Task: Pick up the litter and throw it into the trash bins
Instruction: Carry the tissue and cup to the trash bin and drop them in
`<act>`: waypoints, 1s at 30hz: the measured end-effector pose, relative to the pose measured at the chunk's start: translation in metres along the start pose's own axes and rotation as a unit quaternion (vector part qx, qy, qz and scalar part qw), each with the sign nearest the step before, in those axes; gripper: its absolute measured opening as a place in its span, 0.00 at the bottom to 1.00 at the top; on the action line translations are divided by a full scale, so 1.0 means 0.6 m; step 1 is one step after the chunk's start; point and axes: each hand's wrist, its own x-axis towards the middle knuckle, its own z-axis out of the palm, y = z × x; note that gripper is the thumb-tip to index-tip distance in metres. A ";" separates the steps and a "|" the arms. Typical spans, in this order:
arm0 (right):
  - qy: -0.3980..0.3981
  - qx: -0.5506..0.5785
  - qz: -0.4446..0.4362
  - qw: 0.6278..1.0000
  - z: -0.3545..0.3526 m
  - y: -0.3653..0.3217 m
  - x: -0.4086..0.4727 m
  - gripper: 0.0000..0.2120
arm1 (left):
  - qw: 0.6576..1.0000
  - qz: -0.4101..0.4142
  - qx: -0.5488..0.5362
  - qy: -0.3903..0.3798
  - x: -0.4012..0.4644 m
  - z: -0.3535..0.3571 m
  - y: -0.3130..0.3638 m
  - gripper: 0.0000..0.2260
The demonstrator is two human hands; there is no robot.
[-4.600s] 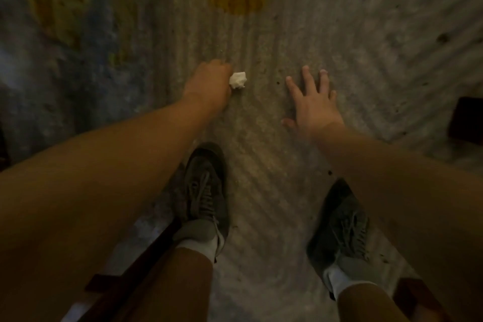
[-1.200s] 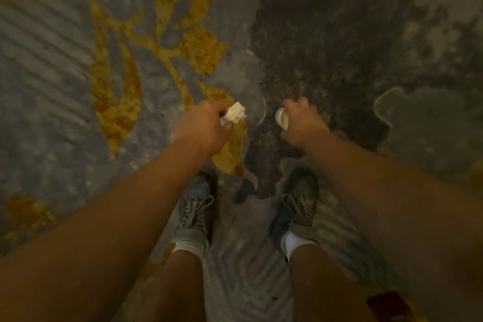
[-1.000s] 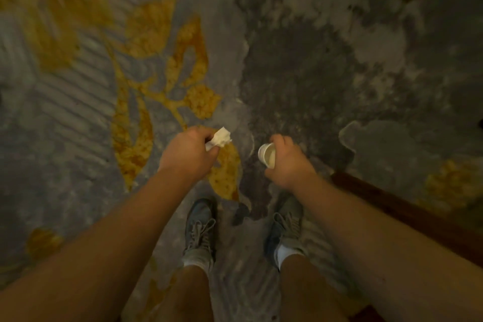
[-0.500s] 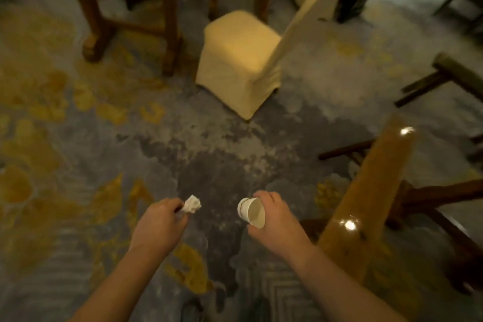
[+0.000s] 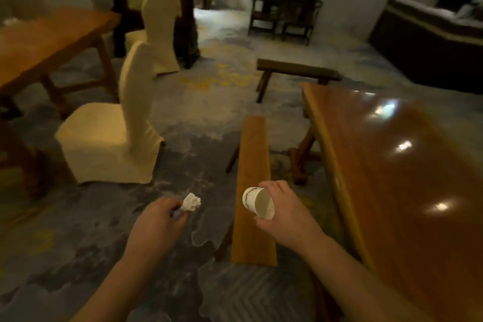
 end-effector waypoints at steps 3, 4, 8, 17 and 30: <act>0.045 0.001 0.050 0.998 -0.091 0.091 -0.086 0.37 | 0.996 0.085 -0.003 -0.027 -0.002 0.050 0.142 0.05; 0.051 -0.002 0.061 0.997 -0.117 0.119 -0.113 0.36 | 0.994 0.106 -0.004 -0.033 -0.006 0.066 0.184 0.05; 0.090 0.007 0.133 0.987 -0.234 0.248 -0.267 0.35 | 0.980 0.181 0.003 -0.083 -0.055 0.165 0.378 0.03; 0.204 0.000 0.283 0.937 -0.408 0.497 -0.666 0.34 | 0.926 0.318 -0.030 -0.202 -0.278 0.412 0.756 0.06; 0.288 -0.009 0.423 0.859 -0.529 0.693 -1.003 0.32 | 0.818 0.494 -0.004 -0.295 -0.495 0.647 1.111 0.04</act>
